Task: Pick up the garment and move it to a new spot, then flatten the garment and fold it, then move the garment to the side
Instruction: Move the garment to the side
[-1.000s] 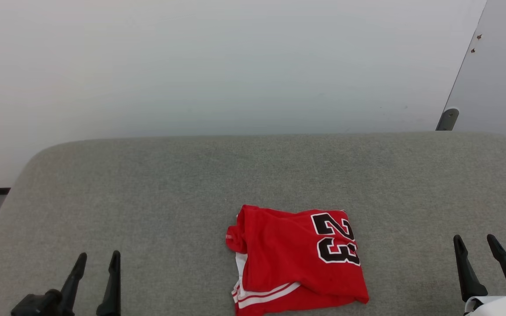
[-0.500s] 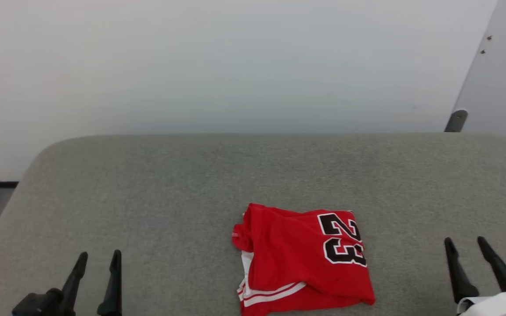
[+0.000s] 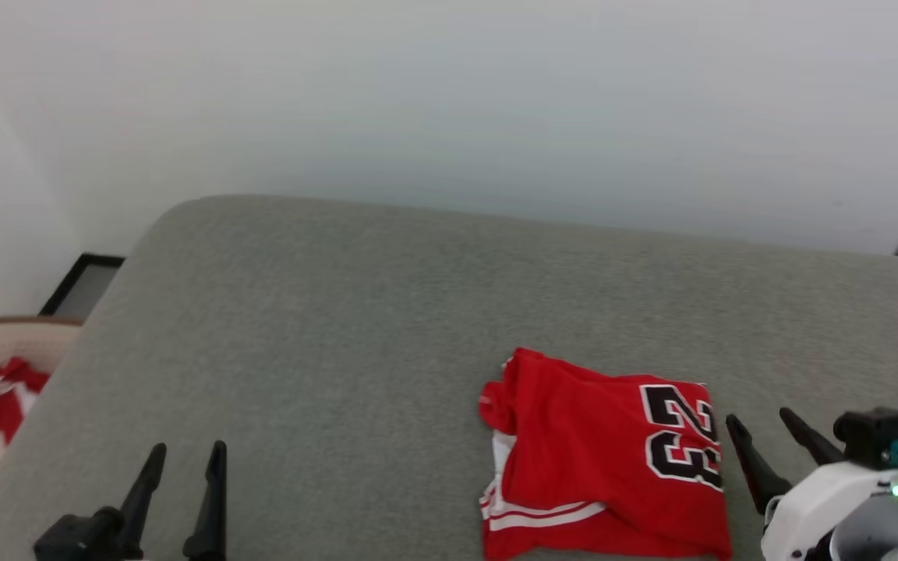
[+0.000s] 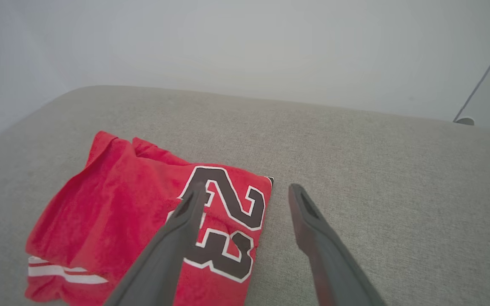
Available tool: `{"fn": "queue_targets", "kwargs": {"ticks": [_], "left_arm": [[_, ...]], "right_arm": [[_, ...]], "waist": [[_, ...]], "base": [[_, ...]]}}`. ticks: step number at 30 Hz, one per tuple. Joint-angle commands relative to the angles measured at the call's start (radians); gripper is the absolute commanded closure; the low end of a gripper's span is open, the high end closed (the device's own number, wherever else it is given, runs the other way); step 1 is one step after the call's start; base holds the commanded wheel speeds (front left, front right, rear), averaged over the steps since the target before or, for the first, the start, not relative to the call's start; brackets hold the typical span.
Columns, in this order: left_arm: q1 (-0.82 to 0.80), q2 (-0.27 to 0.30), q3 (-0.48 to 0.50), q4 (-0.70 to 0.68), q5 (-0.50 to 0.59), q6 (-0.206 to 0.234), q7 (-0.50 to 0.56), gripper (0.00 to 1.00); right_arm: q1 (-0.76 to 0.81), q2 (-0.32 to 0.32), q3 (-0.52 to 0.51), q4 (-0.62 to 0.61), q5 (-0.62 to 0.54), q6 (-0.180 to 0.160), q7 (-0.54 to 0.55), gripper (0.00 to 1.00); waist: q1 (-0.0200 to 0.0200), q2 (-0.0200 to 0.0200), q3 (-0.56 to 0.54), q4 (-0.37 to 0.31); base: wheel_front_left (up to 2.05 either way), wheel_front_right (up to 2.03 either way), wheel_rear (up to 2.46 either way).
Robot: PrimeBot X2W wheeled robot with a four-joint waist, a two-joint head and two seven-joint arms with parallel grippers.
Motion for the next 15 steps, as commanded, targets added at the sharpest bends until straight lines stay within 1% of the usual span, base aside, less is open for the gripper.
{"fn": "queue_targets", "kwargs": {"ticks": [1,4,8,15], "left_arm": [[-0.006,-0.001,-0.004,-0.001,0.0,0.002,0.002,0.0],[-0.018,-0.007,-0.016,-0.003,-0.003,-0.001,0.003,0.0],[-0.038,-0.018,-0.028,0.002,-0.009,-0.003,-0.002,0.0],[-0.07,-0.038,-0.036,0.019,-0.015,-0.006,-0.013,0.0]], "right_arm": [[-0.023,-0.004,0.0,0.01,-0.006,-0.001,0.013,0.0],[-0.048,-0.008,-0.015,0.033,-0.017,-0.001,0.055,0.0],[-0.073,-0.01,-0.04,0.062,-0.035,-0.001,0.141,0.0],[-0.101,0.002,-0.08,0.08,-0.041,-0.001,0.298,0.0]], "waist": [[0.0,0.0,0.028,0.06],[0.0,0.0,0.054,0.091],[0.0,0.0,0.097,0.122],[0.0,0.0,0.163,0.143]], "base": [[0.0,0.0,0.0],[0.0,0.0,0.0],[0.0,0.0,0.0],[0.0,0.0,0.0]]}}
